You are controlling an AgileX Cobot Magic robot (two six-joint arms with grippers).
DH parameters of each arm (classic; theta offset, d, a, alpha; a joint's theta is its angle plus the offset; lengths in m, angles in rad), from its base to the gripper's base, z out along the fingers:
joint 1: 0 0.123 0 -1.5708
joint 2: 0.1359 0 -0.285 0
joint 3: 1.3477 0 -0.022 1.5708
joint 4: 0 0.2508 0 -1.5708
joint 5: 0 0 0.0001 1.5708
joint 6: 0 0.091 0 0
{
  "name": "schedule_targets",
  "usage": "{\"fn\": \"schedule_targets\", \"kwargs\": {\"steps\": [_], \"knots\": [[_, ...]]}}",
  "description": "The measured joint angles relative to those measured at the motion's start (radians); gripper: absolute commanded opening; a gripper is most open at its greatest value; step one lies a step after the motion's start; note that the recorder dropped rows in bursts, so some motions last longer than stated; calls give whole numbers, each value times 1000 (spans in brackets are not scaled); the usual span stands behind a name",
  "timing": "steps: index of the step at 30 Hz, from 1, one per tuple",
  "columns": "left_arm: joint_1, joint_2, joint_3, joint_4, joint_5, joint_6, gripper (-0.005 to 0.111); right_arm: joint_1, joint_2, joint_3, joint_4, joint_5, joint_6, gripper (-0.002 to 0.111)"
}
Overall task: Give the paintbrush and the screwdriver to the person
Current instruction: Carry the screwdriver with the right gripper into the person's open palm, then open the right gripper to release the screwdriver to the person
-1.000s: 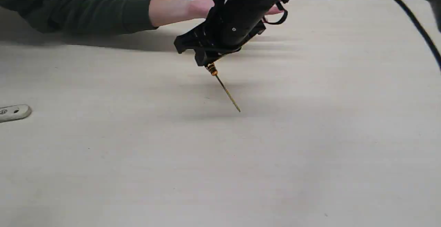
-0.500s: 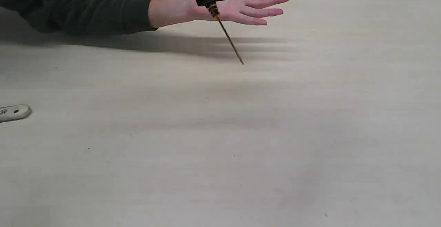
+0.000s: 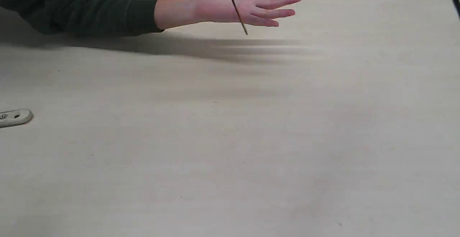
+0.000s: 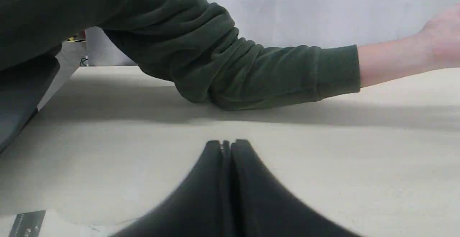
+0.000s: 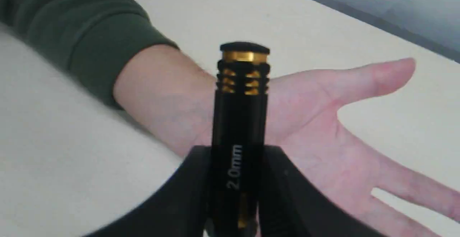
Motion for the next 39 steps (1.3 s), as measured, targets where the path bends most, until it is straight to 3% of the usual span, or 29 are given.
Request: {"fn": "schedule_targets", "kwargs": {"steps": [6, 16, 19, 23, 25, 39], "knots": [[0, 0, 0, 0, 0, 0, 0, 0, 122, -126, -147, 113, 63, 4], [0, 0, 0, 0, 0, 0, 0, -15, 183, -183, -201, 151, 119, 5], [0, 0, 0, 0, 0, 0, 0, -37, 185, -183, -182, 168, 130, 18], [0, 0, 0, 0, 0, 0, 0, -73, 185, -184, -126, 174, 133, 54], [0, 0, 0, 0, 0, 0, 0, -79, 188, -184, -114, 174, 133, 66], [0, 0, 0, 0, 0, 0, 0, -80, 88, -187, -51, 153, 134, 65]]}}
